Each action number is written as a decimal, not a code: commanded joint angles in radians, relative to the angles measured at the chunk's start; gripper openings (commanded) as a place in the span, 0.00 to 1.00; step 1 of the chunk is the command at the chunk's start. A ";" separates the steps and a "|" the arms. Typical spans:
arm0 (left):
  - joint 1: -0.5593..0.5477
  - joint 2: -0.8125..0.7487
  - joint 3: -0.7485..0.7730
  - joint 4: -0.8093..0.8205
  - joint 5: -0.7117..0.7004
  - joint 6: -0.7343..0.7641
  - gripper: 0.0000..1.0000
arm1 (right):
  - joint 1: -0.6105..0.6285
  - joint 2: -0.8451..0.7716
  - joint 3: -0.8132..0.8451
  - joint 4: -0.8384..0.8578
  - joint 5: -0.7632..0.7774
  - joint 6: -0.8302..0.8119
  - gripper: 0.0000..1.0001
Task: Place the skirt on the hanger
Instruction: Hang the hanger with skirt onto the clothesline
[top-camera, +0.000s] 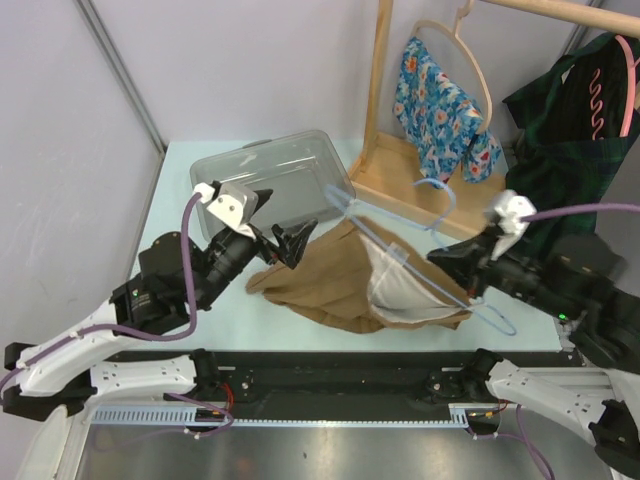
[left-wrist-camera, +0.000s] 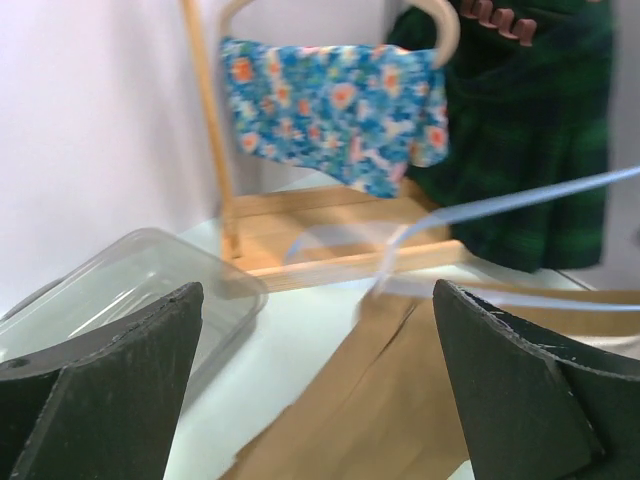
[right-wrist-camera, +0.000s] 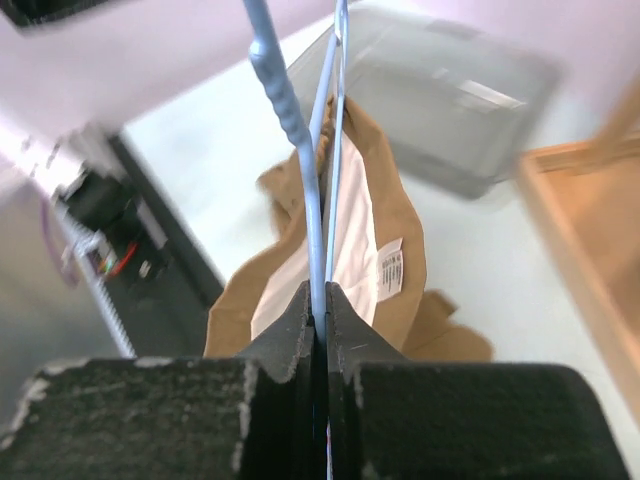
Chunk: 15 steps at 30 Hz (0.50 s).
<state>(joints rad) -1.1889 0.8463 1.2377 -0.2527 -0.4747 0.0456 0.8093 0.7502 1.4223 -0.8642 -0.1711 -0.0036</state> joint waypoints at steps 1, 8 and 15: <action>-0.002 0.026 -0.006 0.082 -0.146 0.017 1.00 | -0.004 -0.063 0.128 0.079 0.301 0.085 0.00; -0.003 0.086 0.000 0.113 -0.156 0.013 1.00 | -0.002 -0.038 0.329 0.010 0.559 0.074 0.00; 0.002 0.150 0.034 0.188 -0.154 0.036 1.00 | -0.001 -0.051 0.418 -0.021 0.585 0.053 0.00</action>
<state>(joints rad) -1.1889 0.9588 1.2358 -0.1520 -0.6155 0.0536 0.8093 0.7101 1.7828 -0.9745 0.3519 0.0589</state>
